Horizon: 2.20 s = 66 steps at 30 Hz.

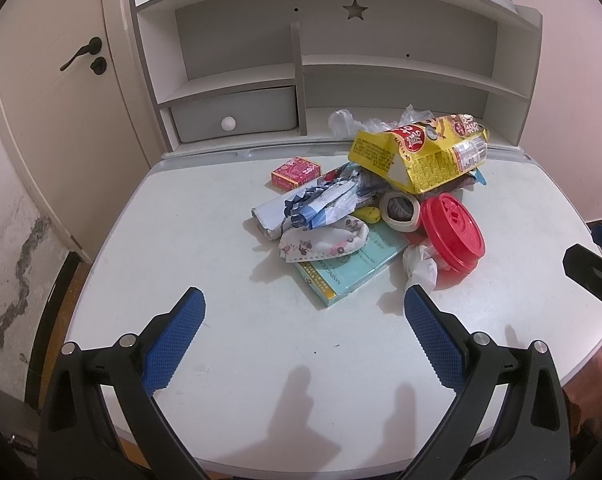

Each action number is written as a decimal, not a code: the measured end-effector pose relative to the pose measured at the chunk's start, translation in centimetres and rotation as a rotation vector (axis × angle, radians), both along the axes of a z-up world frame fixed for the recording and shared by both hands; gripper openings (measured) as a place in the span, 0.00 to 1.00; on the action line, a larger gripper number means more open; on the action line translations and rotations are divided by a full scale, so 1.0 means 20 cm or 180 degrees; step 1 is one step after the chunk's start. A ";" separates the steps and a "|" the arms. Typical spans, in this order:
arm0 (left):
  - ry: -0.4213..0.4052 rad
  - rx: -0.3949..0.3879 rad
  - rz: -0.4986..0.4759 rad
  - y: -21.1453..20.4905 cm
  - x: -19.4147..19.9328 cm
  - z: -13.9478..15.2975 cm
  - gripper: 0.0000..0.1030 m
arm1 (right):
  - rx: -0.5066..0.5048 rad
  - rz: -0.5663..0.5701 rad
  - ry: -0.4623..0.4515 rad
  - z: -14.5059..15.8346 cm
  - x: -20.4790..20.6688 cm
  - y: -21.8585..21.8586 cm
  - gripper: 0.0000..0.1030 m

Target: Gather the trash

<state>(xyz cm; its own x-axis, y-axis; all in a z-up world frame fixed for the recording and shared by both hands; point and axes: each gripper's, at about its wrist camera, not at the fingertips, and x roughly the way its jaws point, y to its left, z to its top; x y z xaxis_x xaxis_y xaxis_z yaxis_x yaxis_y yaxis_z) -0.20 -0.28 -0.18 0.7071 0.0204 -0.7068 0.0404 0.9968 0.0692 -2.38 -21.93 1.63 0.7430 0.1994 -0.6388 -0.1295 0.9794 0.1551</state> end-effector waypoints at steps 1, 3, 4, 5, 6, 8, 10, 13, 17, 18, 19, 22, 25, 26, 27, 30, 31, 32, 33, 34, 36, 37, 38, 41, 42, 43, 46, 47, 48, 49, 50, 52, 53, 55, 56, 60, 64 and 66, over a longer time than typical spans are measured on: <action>-0.0001 0.0000 0.0002 0.00 0.00 0.00 0.94 | -0.0001 -0.0002 -0.0001 0.00 0.00 0.00 0.94; 0.0001 -0.0003 0.0003 0.00 0.00 0.00 0.94 | 0.0004 -0.0001 -0.0003 0.00 0.00 0.00 0.94; 0.0000 -0.0003 0.0002 0.00 0.00 0.00 0.94 | 0.0001 0.0002 -0.0002 0.00 0.00 0.00 0.94; 0.0000 0.0002 0.0003 0.00 0.00 0.00 0.94 | -0.0002 -0.0002 -0.0003 0.00 0.00 0.00 0.94; 0.0001 0.0003 0.0001 0.00 0.00 0.00 0.94 | -0.0001 -0.0003 -0.0003 0.00 0.00 0.00 0.94; 0.0004 0.0002 0.0000 0.00 0.00 0.00 0.94 | 0.0001 -0.0001 -0.0003 0.00 0.00 0.00 0.94; 0.0001 0.0006 0.0003 0.00 0.00 0.00 0.94 | 0.0002 0.0002 0.0000 0.00 0.00 0.00 0.94; 0.0002 -0.0003 0.0006 0.00 0.00 0.00 0.94 | 0.0000 0.0000 0.0000 0.00 0.00 0.00 0.94; 0.0003 -0.0002 0.0005 0.00 0.00 0.00 0.94 | -0.0002 0.0003 0.0000 0.00 0.00 0.00 0.94; 0.0004 -0.0004 0.0004 0.00 0.00 0.00 0.94 | 0.0000 0.0002 0.0002 0.00 0.00 0.00 0.94; 0.0002 -0.0002 0.0004 -0.01 0.00 0.00 0.94 | 0.0000 0.0001 0.0001 0.00 0.00 0.00 0.94; 0.0001 -0.0003 0.0006 -0.01 0.00 -0.01 0.94 | -0.0002 0.0000 -0.0003 0.00 0.00 0.00 0.94; 0.0005 -0.0004 0.0006 -0.01 0.00 -0.01 0.94 | 0.0005 0.0002 0.0000 0.00 0.00 0.00 0.94; 0.0002 -0.0002 0.0006 -0.01 0.00 -0.01 0.94 | 0.0000 -0.0002 0.0000 0.00 0.00 0.00 0.94; 0.0001 0.0002 0.0008 -0.01 0.00 -0.01 0.94 | 0.0004 0.0000 0.0001 0.00 0.00 0.00 0.94; -0.0003 0.0001 0.0005 -0.01 0.00 -0.01 0.94 | 0.0003 0.0002 0.0005 0.00 0.00 0.00 0.94; 0.0001 -0.0001 0.0008 -0.01 0.00 -0.01 0.94 | 0.0006 0.0002 0.0005 0.00 0.00 0.00 0.94; 0.0003 -0.0007 0.0010 -0.01 0.00 -0.01 0.94 | 0.0005 0.0004 0.0008 0.00 0.00 0.00 0.94; 0.0010 -0.0012 0.0008 -0.01 0.00 -0.01 0.94 | 0.0004 0.0004 0.0010 0.00 0.00 0.00 0.94; 0.0018 -0.0014 0.0004 -0.01 0.00 -0.02 0.94 | 0.0002 0.0004 0.0015 0.00 0.00 0.00 0.94; 0.0031 -0.0031 -0.0013 0.00 0.01 -0.02 0.94 | 0.0005 0.0014 0.0033 -0.01 0.00 -0.01 0.94; 0.0044 -0.0043 -0.0045 0.00 0.02 -0.02 0.94 | 0.0009 0.0028 0.0046 -0.02 0.01 -0.01 0.94; 0.0057 -0.0045 -0.0070 0.00 0.03 -0.02 0.94 | 0.0009 0.0039 0.0061 -0.02 0.01 -0.01 0.94; 0.0090 -0.0048 -0.0270 -0.01 0.10 -0.01 0.94 | 0.0008 0.0061 0.0071 -0.03 0.02 -0.02 0.94; 0.0098 -0.0061 -0.0359 -0.01 0.13 0.00 0.94 | 0.0014 0.0073 0.0079 -0.03 0.03 -0.03 0.94; 0.0100 -0.0106 -0.0446 -0.01 0.17 0.00 0.94 | 0.0018 0.0076 0.0092 -0.04 0.03 -0.04 0.94; 0.0168 -0.0097 -0.0658 -0.03 0.34 0.01 0.94 | 0.0025 0.0090 0.0137 -0.05 0.05 -0.06 0.94; 0.0226 -0.0030 -0.0671 -0.04 0.39 0.00 0.94 | 0.0024 0.0096 0.0140 -0.06 0.06 -0.06 0.94; 0.0269 0.0045 -0.0727 -0.06 0.45 -0.01 0.94 | 0.0028 0.0101 0.0144 -0.06 0.07 -0.07 0.94; 0.0289 0.0143 -0.0759 -0.08 0.50 -0.02 0.94 | 0.0034 0.0102 0.0160 -0.07 0.08 -0.08 0.94; 0.0311 0.0251 -0.0781 -0.10 0.55 -0.03 0.93 | 0.0050 0.0100 0.0186 -0.08 0.09 -0.08 0.94; 0.0355 0.0292 -0.0829 -0.11 0.60 -0.05 0.83 | 0.0085 0.0076 0.0223 -0.10 0.11 -0.10 0.94; 0.0379 0.0329 -0.0832 -0.11 0.62 -0.06 0.67 | 0.0105 0.0061 0.0244 -0.10 0.13 -0.11 0.94; 0.0482 0.0368 -0.0895 -0.11 0.66 -0.09 0.37 | 0.0203 0.0102 0.0318 -0.11 0.18 -0.12 0.94; 0.0541 0.0343 -0.0935 -0.11 0.67 -0.10 0.16 | 0.0261 0.0133 0.0338 -0.10 0.22 -0.12 0.94; 0.0475 0.0330 -0.1057 -0.10 0.65 -0.06 0.10 | 0.0652 0.0203 0.0449 -0.07 0.42 -0.15 0.94; 0.0352 0.0203 -0.1153 -0.06 0.58 0.02 0.10 | 0.1260 0.0271 0.0720 -0.11 0.68 -0.16 0.94; 0.0293 0.0140 -0.1162 -0.04 0.56 0.05 0.10 | 0.1330 0.0181 0.0720 -0.11 0.79 -0.17 0.94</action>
<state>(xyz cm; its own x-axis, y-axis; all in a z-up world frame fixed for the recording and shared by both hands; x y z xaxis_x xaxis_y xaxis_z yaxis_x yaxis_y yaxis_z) 11.03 -1.14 0.77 0.6070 -0.1895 -0.7717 0.4004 0.9118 0.0910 13.40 -25.38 -0.54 0.5749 0.5100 -0.6398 -0.0987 0.8195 0.5645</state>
